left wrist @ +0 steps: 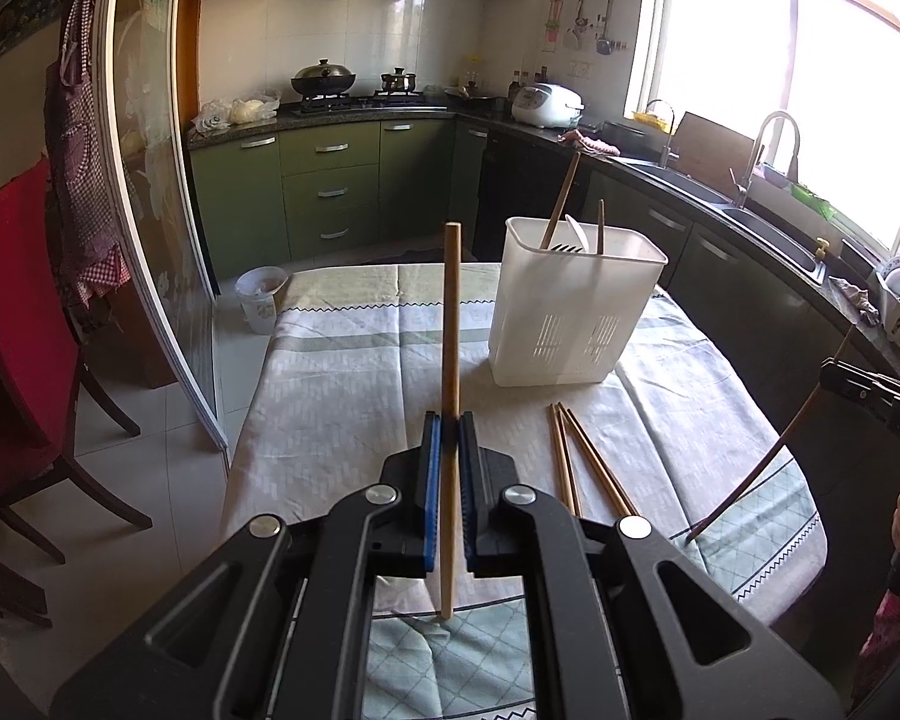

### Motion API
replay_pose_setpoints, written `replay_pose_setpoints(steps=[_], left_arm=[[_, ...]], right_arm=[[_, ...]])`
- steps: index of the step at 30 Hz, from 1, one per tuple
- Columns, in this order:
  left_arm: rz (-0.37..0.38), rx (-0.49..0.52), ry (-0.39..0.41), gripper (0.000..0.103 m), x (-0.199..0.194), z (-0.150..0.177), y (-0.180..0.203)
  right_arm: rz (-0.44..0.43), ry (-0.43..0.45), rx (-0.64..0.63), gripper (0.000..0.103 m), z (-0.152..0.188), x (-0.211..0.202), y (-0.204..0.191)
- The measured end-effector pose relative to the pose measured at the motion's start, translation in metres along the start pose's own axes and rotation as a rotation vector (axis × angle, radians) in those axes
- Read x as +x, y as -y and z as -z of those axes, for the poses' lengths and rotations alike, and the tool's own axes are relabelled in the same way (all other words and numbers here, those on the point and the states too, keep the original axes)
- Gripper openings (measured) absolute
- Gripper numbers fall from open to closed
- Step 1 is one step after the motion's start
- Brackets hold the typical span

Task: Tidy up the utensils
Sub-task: 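Lift the chopstick with the left gripper while the right gripper grasps another chopstick, then carry the chopstick over the caddy and drop it in with the left gripper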

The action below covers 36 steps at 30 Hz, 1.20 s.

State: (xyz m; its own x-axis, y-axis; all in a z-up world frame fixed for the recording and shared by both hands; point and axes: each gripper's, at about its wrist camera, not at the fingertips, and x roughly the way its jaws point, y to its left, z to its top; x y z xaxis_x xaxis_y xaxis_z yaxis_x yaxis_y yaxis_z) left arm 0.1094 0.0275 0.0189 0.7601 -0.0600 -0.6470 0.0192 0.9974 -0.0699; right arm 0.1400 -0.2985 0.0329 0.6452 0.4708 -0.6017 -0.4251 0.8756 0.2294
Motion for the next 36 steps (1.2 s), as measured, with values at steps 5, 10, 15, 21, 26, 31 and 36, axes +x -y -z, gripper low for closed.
replay_pose_setpoints(steps=[5, 10, 15, 21, 26, 31, 36], left_arm=[[0.006, 0.001, 0.012, 0.006, -0.003, -0.003, 0.000], [0.032, -0.003, 0.018, 0.006, -0.005, -0.013, 0.001], [0.083, -0.016, 0.058, 0.006, -0.015, -0.047, 0.005], [0.079, 0.016, 0.233, 0.006, -0.032, -0.115, 0.016], [0.104, 0.009, 0.338, 0.006, -0.027, -0.165, 0.025], [0.109, 0.003, 0.400, 0.006, -0.007, -0.192, 0.036], [0.109, -0.016, 0.363, 0.006, 0.032, -0.197, 0.040]], right_arm=[[-0.001, 0.003, 0.002, 0.006, -0.003, -0.001, 0.002], [-0.029, 0.004, 0.004, 0.006, -0.015, -0.007, 0.000], [-0.059, 0.059, 0.021, 0.006, -0.045, -0.023, 0.002], [-0.069, 0.192, 0.078, 0.006, -0.103, -0.046, 0.015], [-0.047, 0.280, 0.089, 0.006, -0.145, -0.049, 0.016], [-0.015, 0.343, 0.096, 0.006, -0.182, -0.032, 0.019], [-0.005, 0.336, 0.121, 0.006, -0.204, 0.005, 0.026]])
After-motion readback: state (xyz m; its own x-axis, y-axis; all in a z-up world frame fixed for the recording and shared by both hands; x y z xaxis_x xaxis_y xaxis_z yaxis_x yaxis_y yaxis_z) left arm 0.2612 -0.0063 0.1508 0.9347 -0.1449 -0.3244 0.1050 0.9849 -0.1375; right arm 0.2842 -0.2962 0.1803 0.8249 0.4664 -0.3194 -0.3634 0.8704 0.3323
